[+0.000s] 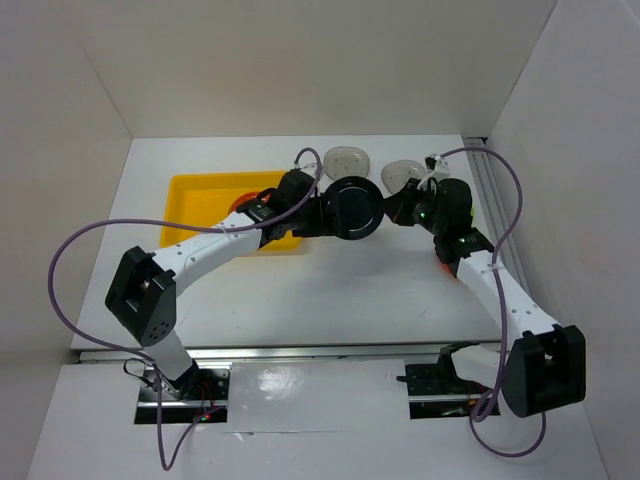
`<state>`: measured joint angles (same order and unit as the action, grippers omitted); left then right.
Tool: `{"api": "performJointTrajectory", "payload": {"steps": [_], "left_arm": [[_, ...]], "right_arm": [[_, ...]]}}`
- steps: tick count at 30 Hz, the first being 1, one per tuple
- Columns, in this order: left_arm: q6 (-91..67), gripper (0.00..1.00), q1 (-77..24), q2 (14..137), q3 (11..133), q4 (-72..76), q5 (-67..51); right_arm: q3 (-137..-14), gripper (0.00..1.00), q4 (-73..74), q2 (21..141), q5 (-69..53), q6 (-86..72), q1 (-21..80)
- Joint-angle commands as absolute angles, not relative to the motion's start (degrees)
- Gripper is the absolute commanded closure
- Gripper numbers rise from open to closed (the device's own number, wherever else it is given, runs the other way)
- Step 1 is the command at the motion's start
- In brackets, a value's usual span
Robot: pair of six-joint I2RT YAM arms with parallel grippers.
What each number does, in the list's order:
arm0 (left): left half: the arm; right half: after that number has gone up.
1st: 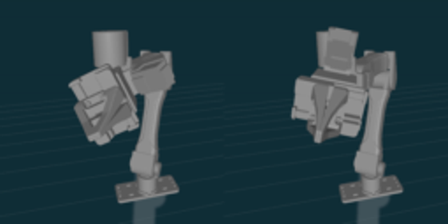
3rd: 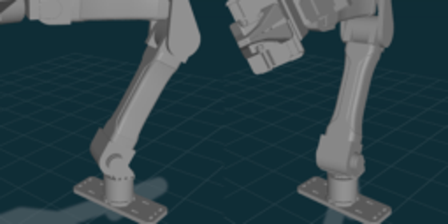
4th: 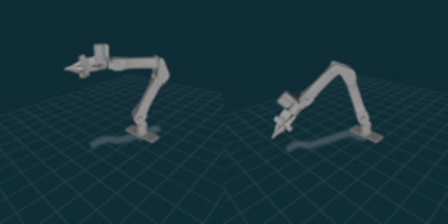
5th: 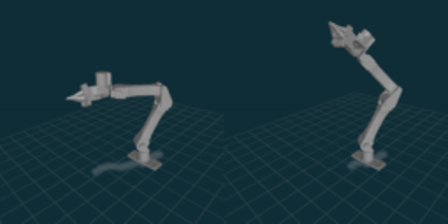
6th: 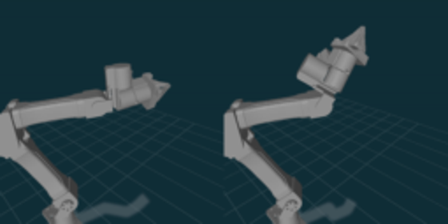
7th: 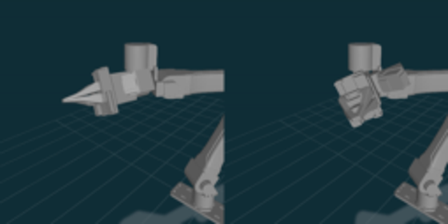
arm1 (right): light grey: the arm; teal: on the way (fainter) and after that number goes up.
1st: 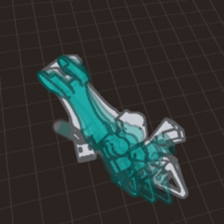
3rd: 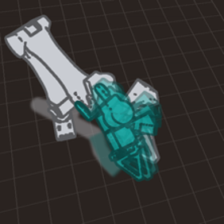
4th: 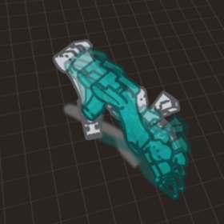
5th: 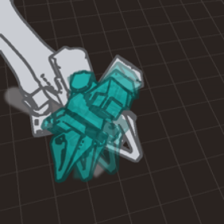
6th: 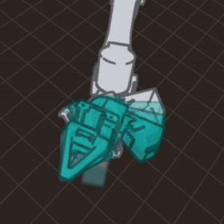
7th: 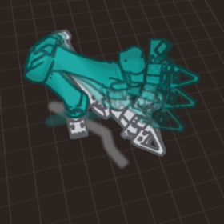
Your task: Place the plates into the plastic bin on the countertop
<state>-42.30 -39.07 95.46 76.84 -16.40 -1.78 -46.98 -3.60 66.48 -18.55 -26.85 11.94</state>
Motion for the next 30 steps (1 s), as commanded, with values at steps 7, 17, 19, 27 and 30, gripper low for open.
{"api": "performJointTrajectory", "payload": {"steps": [7,17,19,27,30], "left_arm": [[-44.6,0.63,-39.6,94.1,75.9,-10.4,-0.5],[-45.7,1.0,-36.7,88.9,72.4,-10.6,1.1],[-47.4,1.0,-34.6,87.1,71.7,-12.0,2.5],[-51.2,1.0,-11.3,86.7,63.2,-8.8,-4.7],[-51.2,1.0,-5.0,89.2,60.5,-3.8,-10.7]], "right_arm": [[-46.0,1.0,3.9,64.5,-25.8,-25.6,10.5],[-43.2,0.25,-0.7,65.7,-28.5,-27.9,9.5],[-43.8,0.0,3.8,64.4,-20.0,-27.9,9.5],[-43.2,0.0,18.9,52.1,12.1,-33.9,8.4],[-42.5,0.0,24.9,48.9,19.7,-35.4,7.0]]}}
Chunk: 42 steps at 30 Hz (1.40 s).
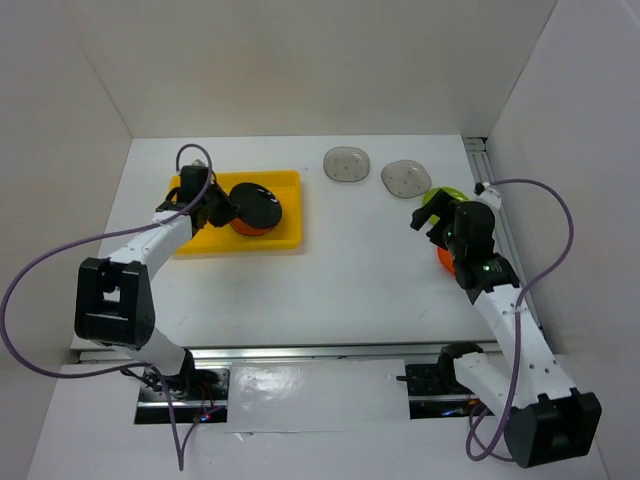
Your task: Place the plates into the plastic bin on the countertop
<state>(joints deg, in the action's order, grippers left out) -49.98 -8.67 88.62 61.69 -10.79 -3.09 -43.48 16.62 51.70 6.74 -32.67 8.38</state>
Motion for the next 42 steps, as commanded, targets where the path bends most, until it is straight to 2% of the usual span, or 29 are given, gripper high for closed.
{"api": "performJointTrajectory", "payload": {"steps": [1,8,9,11,13,14,15,18,20,25,30,42], "left_arm": [[-51.2,1.0,-4.0,91.1,60.5,-2.9,-11.5],[-53.3,1.0,1.8,99.7,59.2,2.8,-16.7],[-53.3,0.97,1.8,100.5,59.2,3.5,-17.5],[-53.3,0.82,2.5,102.1,59.2,3.0,-17.5],[-53.3,0.63,1.8,102.7,59.2,3.0,-17.5],[-53.3,0.35,1.8,102.7,59.8,1.2,-17.0],[-53.3,0.23,0.9,102.7,59.8,0.4,-15.7],[-53.3,0.02,-0.7,101.3,60.4,-3.4,-12.8],[-52.7,0.0,-2.1,99.0,60.4,-5.6,-11.3],[-51.7,0.0,-3.6,91.3,56.7,-10.6,-8.8],[-50.6,0.0,-7.0,83.2,53.0,-11.3,-8.3],[-49.6,0.0,-10.0,74.0,49.5,-11.4,-10.0]], "right_arm": [[-42.5,0.0,25.8,48.3,20.6,-35.4,7.0],[-39.0,0.0,31.2,40.5,27.0,-37.1,5.9],[-38.4,0.0,32.2,39.7,28.1,-38.8,5.9],[-38.4,0.0,33.7,38.3,29.6,-40.2,5.9],[-38.4,0.0,35.0,39.5,31.1,-42.3,5.9],[-38.4,0.0,35.6,40.9,31.6,-43.1,5.9],[-39.1,0.0,36.8,42.4,32.2,-44.0,5.9],[-38.2,0.0,36.1,49.0,30.9,-46.8,4.3],[-35.8,0.0,34.5,50.8,30.1,-49.8,3.1],[-26.4,0.0,27.3,44.7,27.2,-54.4,0.4],[-24.5,0.01,26.1,46.0,27.8,-54.4,-2.4],[-18.3,0.12,15.2,50.3,30.3,-56.4,-4.2]]}}
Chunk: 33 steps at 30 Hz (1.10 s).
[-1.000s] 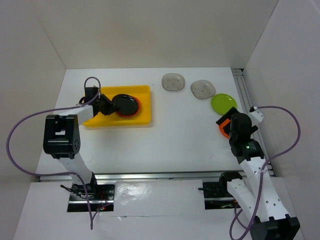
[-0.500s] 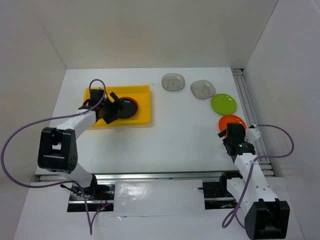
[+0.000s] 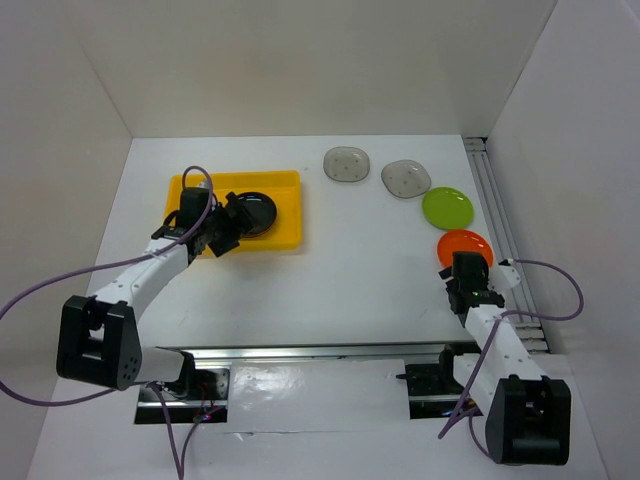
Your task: Place the plates into the plastic bin on the countertop
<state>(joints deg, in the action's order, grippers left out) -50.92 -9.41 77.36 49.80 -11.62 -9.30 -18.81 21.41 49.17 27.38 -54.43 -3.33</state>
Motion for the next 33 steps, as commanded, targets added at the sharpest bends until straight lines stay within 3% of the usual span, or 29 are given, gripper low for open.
{"api": "performJointTrajectory", "payload": {"steps": [1,9,16,20,28,33], "left_arm": [[-49.6,0.0,-10.0,72.9,49.5,-11.4,-10.0],[-48.5,0.0,-11.2,70.9,47.9,-10.9,-11.2],[-48.0,0.0,-11.2,70.9,46.8,-8.9,-13.1],[-48.0,0.0,-11.2,70.3,46.2,-8.3,-13.6],[-48.0,0.0,-11.2,69.8,45.2,-7.2,-15.3],[-48.0,0.0,-11.2,69.8,45.2,-7.2,-15.3]], "right_arm": [[-17.8,0.12,14.2,51.0,30.3,-56.4,-4.2],[-17.2,0.14,11.2,54.5,29.8,-59.8,-4.2],[-14.7,0.12,8.1,48.6,29.8,-62.5,-4.2],[-16.6,0.11,8.9,57.0,32.0,-64.9,-4.7],[-15.6,0.11,5.4,60.4,30.8,-67.8,-5.3],[-16.7,0.19,6.7,62.5,29.5,-68.9,-5.3]]}}
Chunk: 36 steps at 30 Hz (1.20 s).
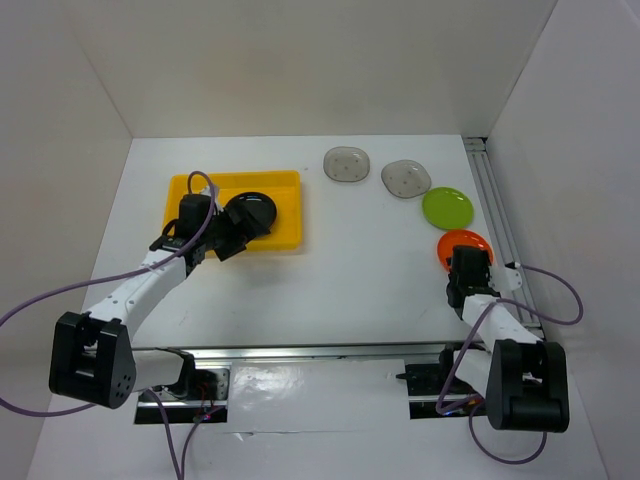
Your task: Place the plates into the plastic bin on the countertop
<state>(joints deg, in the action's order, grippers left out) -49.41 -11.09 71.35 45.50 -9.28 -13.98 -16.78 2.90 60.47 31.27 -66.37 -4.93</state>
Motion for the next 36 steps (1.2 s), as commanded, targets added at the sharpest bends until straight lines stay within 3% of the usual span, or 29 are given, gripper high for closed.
{"api": "performJointTrajectory", "payload": {"steps": [1,17,19,21,24,26,31,32,36], "left_arm": [[-48.0,0.0,-11.2,69.8,45.2,-7.2,-15.3],[-48.0,0.0,-10.7,69.8,45.2,-7.2,-15.8],[-48.0,0.0,-10.7,69.8,45.2,-7.2,-15.8],[-48.0,0.0,-10.7,69.8,45.2,-7.2,-16.4],[-47.5,0.0,-10.7,69.8,45.2,-7.2,-16.4],[-47.5,0.0,-10.7,69.8,45.2,-7.2,-16.4],[-47.5,0.0,-10.7,69.8,44.6,-7.2,-17.1],[-47.5,0.0,-10.7,69.8,44.6,-7.2,-17.1],[-47.5,0.0,-10.7,69.2,44.6,-7.2,-17.1]], "right_arm": [[-16.7,0.21,6.7,63.0,29.5,-68.9,-5.8],[-20.1,0.57,7.9,69.8,27.9,-68.9,-5.8],[-20.1,0.57,7.9,69.8,27.9,-68.4,-5.8],[-20.1,0.65,7.4,69.8,27.3,-68.4,-5.8],[-20.7,0.66,7.4,70.4,27.3,-67.9,-6.3],[-20.7,0.78,7.4,70.4,27.3,-67.3,-6.3],[-21.2,0.89,7.4,71.5,26.2,-67.3,-6.9],[-21.2,1.0,7.9,71.5,25.7,-67.3,-6.9],[-21.2,1.0,10.1,67.4,25.0,-66.7,-6.9]]}}
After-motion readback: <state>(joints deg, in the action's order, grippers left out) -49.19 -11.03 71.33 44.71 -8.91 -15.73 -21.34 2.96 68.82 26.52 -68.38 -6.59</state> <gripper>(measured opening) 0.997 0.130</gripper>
